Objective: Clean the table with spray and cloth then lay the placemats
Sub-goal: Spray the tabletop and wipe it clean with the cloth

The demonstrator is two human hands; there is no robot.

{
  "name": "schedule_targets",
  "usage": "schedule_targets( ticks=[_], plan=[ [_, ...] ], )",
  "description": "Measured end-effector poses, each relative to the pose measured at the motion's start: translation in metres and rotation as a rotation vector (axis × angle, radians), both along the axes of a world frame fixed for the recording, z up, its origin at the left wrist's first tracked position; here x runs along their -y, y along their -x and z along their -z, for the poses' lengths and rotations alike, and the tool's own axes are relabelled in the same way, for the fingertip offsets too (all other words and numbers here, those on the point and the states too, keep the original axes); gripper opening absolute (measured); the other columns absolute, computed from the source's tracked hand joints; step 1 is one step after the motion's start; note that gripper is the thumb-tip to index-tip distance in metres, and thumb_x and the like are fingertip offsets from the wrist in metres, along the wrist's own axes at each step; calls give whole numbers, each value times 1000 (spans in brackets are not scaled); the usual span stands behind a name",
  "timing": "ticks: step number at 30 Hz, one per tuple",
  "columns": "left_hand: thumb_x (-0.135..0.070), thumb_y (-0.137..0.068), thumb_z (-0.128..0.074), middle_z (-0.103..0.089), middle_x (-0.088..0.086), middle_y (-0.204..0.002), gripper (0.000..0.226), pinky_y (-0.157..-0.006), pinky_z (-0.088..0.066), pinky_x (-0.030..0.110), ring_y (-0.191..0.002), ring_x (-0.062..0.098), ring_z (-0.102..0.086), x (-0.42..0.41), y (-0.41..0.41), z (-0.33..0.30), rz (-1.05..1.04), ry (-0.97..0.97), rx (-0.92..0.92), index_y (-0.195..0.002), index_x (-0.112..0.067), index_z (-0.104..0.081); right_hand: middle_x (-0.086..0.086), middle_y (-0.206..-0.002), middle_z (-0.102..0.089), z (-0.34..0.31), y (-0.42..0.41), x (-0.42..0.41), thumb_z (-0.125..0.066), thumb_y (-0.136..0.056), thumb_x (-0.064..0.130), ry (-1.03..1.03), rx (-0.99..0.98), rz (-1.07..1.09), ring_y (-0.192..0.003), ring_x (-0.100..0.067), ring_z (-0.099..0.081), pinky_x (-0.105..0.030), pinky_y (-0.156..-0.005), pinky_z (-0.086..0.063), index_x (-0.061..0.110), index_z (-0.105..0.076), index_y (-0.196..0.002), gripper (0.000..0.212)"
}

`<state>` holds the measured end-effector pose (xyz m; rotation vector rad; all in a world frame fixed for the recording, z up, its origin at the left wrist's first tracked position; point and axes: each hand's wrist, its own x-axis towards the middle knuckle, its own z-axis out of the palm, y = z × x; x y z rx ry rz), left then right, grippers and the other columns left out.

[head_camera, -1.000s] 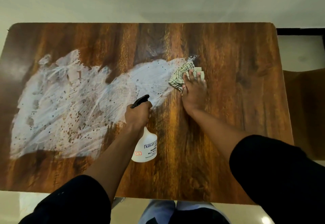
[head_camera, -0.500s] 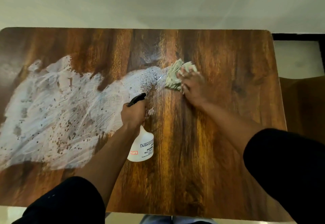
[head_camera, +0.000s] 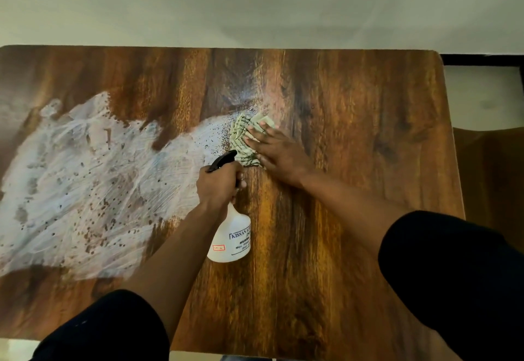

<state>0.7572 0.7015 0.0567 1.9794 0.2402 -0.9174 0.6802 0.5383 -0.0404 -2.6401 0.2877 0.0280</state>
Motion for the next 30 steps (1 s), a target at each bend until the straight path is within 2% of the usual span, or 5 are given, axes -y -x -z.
schedule_targets(
  ticks=[4,8,12,24,30],
  plan=[
    [-18,-92,-72,-69,6,-64,13,-43,-37,25,-43,12,-55,-3,-4,-2,-8,-12,-4,-82,-10,-76,7,-169,-20,-1,13,49,-41,-107,37,84,-12,237,-157,-23,-17,-49,-128,-13,35,-28,-159,54],
    [-13,-91,-67,-67,4,-60,26,-49,-38,29,-57,21,-55,-12,-8,-6,-17,16,15,-74,-33,-69,-1,-170,-23,-7,18,86,-42,-108,28,69,-70,645,-158,-29,-15,-47,-127,-13,26,-33,-160,53],
    [-12,-91,-68,-66,4,-59,27,-50,-37,29,-61,25,-53,-21,-16,-10,-36,29,-1,-75,-35,-66,-2,-171,-19,-12,-12,57,-47,-106,20,55,-137,838,-159,-31,-9,-48,-127,-9,26,-31,-161,57],
    [-10,-93,-68,-65,3,-61,30,-48,-37,29,-59,21,-61,-65,-58,-16,3,72,-17,-73,-33,-67,6,-171,-13,-17,-61,-55,-46,-108,28,6,-73,76,-158,-22,-4,-42,-127,-2,33,-25,-161,57],
    [-8,-94,-67,-65,5,-65,30,-46,-37,27,-58,20,-62,-89,-82,-17,25,97,-17,-77,-33,-69,0,-170,-21,-12,-61,-25,-44,-108,25,24,-89,674,-159,-28,-11,-47,-129,-12,27,-32,-160,53]
  ],
)
